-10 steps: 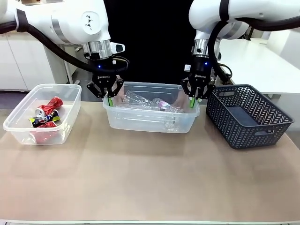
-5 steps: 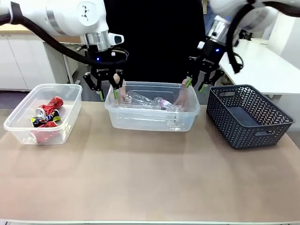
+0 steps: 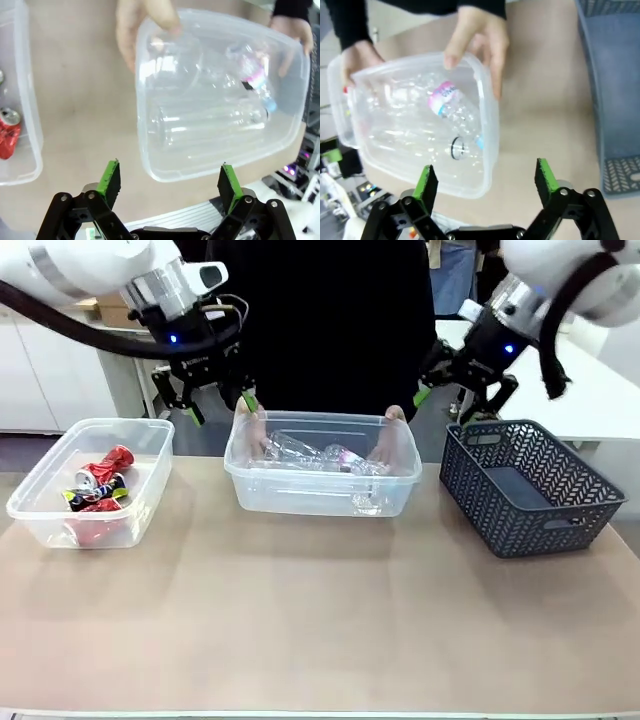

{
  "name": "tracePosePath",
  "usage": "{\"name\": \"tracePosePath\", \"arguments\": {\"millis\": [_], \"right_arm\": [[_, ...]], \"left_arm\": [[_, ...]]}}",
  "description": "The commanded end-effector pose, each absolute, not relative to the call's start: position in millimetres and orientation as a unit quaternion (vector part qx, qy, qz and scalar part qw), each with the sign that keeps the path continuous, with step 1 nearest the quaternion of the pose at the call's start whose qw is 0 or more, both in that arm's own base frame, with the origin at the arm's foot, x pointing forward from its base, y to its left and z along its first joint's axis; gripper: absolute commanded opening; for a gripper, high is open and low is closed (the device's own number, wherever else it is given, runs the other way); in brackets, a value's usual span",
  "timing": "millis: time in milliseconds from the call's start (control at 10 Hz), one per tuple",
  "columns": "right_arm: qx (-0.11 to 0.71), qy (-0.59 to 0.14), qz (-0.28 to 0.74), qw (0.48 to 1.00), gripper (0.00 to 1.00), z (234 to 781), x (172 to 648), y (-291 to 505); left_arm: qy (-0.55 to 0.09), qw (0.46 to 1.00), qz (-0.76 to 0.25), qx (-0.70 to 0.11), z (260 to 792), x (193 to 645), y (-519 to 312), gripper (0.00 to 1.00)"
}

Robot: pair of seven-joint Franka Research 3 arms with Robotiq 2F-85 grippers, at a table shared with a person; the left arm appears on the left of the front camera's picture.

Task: Sort the waste into each basket.
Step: Release the Organizing box you were holding.

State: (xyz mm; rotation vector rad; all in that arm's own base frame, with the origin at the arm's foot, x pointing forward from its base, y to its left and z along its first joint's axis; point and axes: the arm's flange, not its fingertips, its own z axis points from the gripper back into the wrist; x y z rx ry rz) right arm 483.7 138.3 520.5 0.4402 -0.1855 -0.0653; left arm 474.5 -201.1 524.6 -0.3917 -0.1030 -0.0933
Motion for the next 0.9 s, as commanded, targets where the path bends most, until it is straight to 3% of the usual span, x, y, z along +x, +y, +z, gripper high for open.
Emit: {"name": "tracePosePath", "arguments": {"millis": [0, 100, 800], "right_arm": [[0.259, -0.112, -0.004, 0.959, 1.00, 496.5, 478.5, 129.2], [0.218, -0.092, -0.032, 0.971, 1.00, 520.5, 483.7, 138.3], [0.218, -0.092, -0.032, 0.971, 1.00, 520.5, 483.7, 138.3]], "left_arm": [[-0.053, 0.984, -0.021, -0.167, 534.6, 480.5, -207.5, 1.00], [-0.053, 0.984, -0.021, -0.167, 534.6, 480.5, -207.5, 1.00], [-0.053, 0.984, -0.021, -0.167, 534.6, 480.5, -207.5, 1.00]]}}
